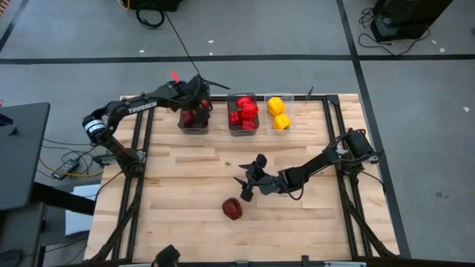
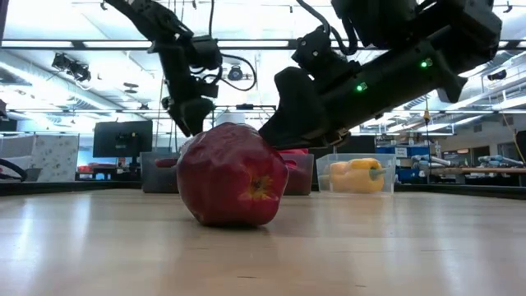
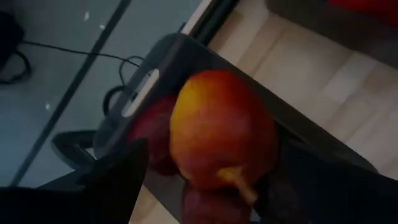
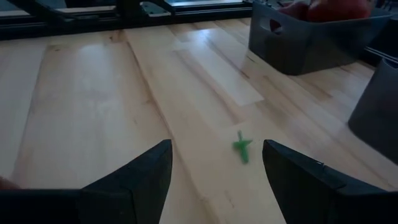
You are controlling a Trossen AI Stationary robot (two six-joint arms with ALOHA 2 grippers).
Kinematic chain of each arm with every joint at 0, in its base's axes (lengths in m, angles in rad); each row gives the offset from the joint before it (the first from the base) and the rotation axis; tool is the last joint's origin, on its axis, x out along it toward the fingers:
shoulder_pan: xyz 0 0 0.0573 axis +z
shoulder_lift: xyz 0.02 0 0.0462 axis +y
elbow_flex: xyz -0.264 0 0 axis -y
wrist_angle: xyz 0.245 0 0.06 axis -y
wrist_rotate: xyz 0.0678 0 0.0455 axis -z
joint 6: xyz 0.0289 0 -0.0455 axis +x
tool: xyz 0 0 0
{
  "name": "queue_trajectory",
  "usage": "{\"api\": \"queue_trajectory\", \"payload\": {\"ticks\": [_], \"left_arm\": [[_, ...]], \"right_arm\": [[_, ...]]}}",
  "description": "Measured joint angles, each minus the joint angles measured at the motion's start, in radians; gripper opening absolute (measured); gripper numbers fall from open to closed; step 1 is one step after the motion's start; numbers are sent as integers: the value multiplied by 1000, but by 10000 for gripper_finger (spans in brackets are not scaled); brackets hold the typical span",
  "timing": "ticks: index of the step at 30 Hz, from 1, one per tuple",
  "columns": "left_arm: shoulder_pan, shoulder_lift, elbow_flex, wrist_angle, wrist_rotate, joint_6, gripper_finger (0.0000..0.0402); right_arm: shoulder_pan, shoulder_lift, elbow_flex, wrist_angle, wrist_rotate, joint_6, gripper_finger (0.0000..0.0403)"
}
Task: Sort produce into baskets
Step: Put the dark red apple into the left black bin
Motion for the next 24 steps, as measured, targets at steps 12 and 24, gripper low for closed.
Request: {"api": "queue_trajectory", "payload": {"ticks": [12, 24], "left_arm": [[-146, -184, 40, -83, 40, -85, 370], [-590, -283, 34, -120, 85, -361, 367]], "right_arm": [[-17, 0, 0, 4, -25, 6, 260], [36, -90, 0, 35, 15, -105, 260]]}}
